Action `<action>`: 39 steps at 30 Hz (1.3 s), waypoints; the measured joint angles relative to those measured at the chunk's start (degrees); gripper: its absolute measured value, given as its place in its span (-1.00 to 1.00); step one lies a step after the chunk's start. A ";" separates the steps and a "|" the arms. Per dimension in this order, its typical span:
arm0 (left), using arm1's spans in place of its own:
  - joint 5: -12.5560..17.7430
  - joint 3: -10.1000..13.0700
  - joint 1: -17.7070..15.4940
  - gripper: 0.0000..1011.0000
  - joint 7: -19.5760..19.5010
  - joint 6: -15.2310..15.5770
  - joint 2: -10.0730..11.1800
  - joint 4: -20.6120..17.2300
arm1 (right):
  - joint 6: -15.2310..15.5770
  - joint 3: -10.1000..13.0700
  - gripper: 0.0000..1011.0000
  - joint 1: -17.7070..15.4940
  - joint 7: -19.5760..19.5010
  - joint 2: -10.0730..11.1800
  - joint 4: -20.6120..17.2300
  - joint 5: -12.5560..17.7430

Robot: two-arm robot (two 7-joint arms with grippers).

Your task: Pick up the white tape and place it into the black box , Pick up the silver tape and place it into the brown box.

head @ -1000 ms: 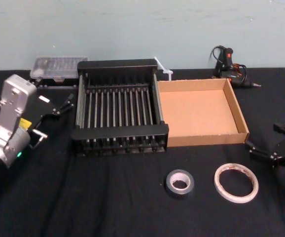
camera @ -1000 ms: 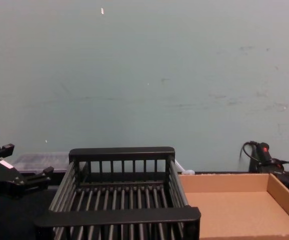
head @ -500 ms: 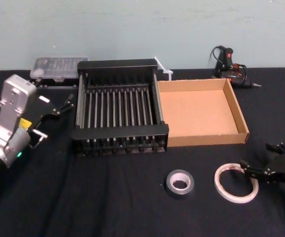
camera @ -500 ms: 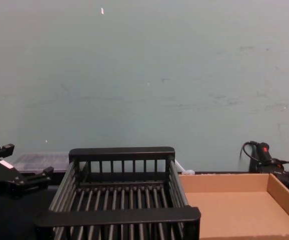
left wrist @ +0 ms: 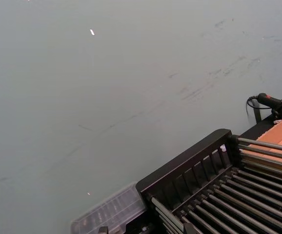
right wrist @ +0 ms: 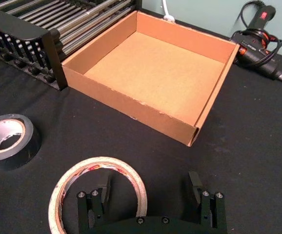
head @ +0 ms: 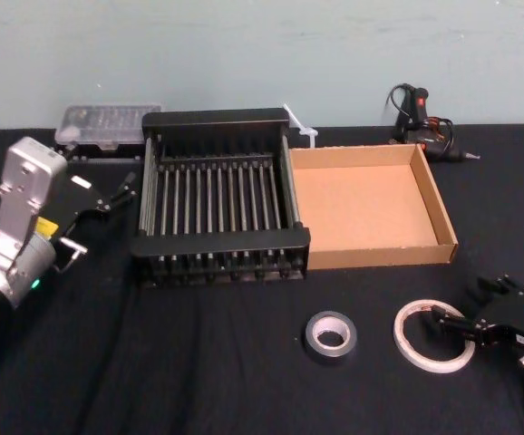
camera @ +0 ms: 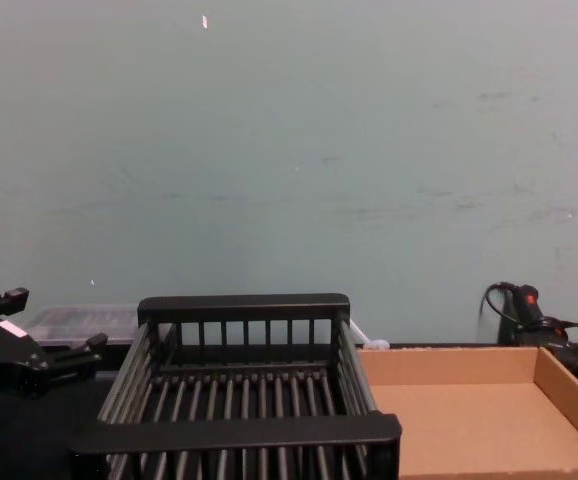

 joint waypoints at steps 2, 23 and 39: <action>0.00 0.00 0.00 0.98 0.00 0.00 0.00 0.00 | 0.35 0.01 0.98 0.14 0.36 -0.36 0.27 -0.12; 0.00 0.00 0.00 0.98 0.00 0.00 0.00 0.00 | 2.76 0.50 0.98 0.86 2.26 -2.64 1.75 -2.08; 0.00 0.00 0.00 0.98 0.00 0.00 0.00 0.00 | 3.37 0.67 0.98 0.90 3.22 -3.35 2.16 -2.90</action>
